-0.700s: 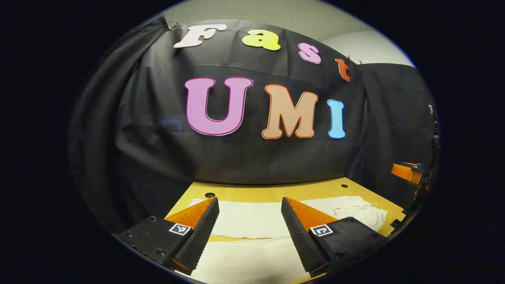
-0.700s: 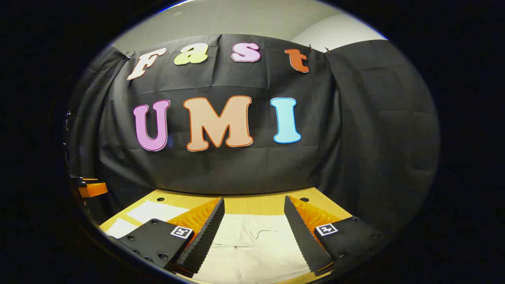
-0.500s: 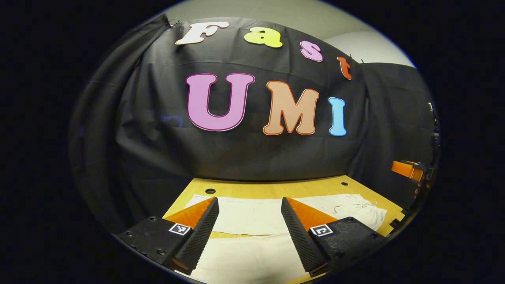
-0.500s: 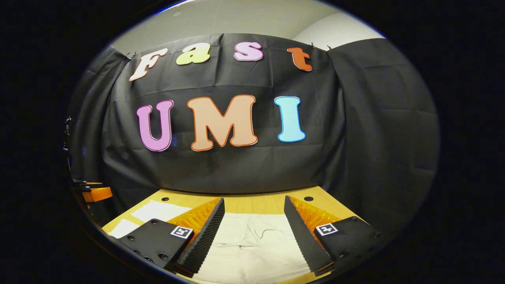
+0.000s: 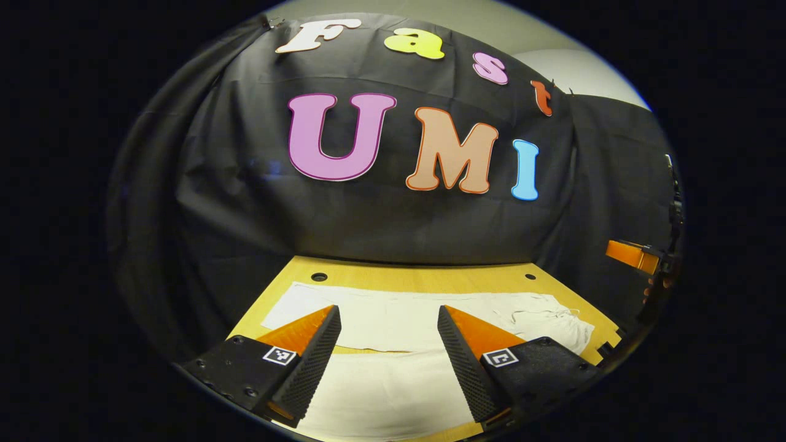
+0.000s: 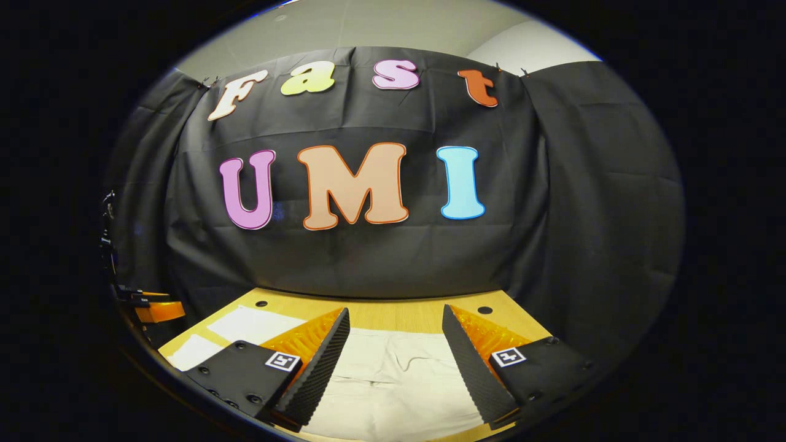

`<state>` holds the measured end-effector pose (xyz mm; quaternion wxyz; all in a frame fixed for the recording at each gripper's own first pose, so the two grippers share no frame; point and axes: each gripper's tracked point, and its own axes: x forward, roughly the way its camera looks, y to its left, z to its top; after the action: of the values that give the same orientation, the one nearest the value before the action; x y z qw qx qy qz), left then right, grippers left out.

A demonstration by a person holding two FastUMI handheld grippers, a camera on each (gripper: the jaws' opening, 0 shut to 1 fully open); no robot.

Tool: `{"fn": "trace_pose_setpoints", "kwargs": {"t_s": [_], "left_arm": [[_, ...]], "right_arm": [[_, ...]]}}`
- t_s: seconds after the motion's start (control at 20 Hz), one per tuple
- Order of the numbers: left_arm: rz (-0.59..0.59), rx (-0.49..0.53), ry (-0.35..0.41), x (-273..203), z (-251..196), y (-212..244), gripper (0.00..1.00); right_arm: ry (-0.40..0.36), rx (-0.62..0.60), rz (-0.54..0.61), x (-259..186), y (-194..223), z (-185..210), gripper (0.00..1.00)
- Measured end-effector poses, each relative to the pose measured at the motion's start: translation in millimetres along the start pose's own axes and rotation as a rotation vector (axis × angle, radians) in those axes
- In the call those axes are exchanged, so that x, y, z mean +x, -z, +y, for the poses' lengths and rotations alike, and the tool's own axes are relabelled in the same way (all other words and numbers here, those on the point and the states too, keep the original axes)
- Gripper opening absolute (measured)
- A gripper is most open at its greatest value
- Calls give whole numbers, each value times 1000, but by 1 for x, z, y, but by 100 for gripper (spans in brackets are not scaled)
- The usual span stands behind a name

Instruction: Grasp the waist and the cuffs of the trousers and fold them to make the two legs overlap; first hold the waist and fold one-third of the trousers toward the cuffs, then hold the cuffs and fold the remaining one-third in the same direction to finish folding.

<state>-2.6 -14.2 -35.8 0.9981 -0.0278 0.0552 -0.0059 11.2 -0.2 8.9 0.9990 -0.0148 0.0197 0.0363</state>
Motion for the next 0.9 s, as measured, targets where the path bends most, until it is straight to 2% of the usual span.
{"fn": "trace_pose_setpoints", "kwargs": {"t_s": [0.15,0.6,0.7,0.9], "left_arm": [[58,7,43,0,-4,22,94],[414,62,269,-40,6,136,94],[482,108,315,-47,13,156,94],[659,262,388,-68,34,209,94]], "right_arm": [[2,-9,7,-1,3,-6,97],[2,-23,62,-15,28,-15,97],[-2,-10,83,-18,36,-17,97],[16,3,121,-23,47,-27,97]]}}
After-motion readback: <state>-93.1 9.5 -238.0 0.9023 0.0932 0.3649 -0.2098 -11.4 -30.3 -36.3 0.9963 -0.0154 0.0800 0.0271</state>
